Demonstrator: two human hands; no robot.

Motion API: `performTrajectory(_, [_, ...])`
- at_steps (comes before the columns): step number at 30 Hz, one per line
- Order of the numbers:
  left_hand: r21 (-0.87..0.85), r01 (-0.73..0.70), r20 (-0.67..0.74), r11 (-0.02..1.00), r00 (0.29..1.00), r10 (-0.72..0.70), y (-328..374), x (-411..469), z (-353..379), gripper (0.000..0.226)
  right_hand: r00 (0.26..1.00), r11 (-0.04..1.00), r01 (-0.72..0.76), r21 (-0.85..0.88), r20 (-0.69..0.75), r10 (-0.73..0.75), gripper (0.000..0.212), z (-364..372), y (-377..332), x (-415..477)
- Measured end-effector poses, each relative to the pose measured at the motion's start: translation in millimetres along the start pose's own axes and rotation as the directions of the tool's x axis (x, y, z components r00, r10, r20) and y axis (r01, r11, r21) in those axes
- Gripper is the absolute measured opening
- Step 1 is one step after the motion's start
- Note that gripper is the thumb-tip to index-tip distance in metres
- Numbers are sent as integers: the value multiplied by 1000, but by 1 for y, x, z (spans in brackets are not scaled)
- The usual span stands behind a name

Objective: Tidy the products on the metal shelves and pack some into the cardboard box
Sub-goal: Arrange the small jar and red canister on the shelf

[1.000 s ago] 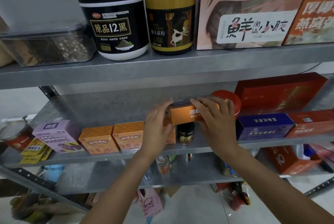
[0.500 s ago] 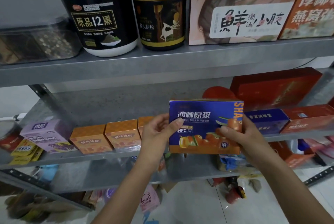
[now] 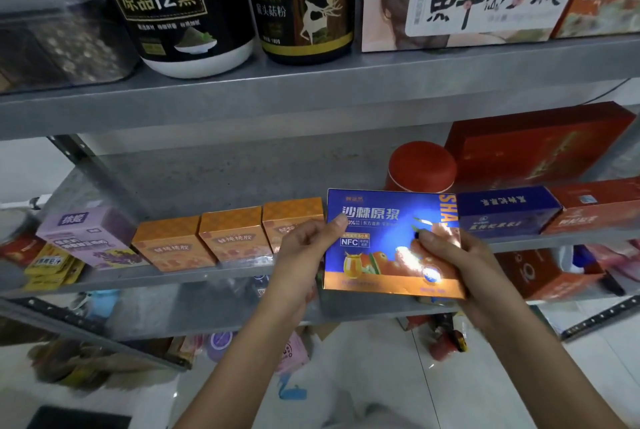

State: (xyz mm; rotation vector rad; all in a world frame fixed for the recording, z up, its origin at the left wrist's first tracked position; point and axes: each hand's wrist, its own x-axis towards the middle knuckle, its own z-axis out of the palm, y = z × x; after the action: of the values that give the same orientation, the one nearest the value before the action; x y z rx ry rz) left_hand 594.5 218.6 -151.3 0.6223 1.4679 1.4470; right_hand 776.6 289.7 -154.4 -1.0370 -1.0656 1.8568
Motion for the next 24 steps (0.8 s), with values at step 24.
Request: performTrajectory(24, [340, -345, 388, 875, 899, 204, -4, -30, 38, 73, 924, 861, 355, -365, -4, -382, 37, 11, -23, -24])
